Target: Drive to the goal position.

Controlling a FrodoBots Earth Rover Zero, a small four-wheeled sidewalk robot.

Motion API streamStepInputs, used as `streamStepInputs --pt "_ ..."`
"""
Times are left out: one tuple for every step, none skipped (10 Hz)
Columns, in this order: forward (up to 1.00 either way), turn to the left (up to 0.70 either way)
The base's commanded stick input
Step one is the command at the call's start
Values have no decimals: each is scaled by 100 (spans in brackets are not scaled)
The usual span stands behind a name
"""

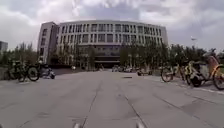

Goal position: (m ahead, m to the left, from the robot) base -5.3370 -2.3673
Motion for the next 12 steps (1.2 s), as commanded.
streamStepInputs --pt "60 0" --pt "60 0" --pt "60 0" --pt "60 0" --pt "60 0" --pt "60 0" --pt "60 0" --pt "60 0" --pt "60 0" --pt "60 0" --pt "60 0" --pt "60 0"
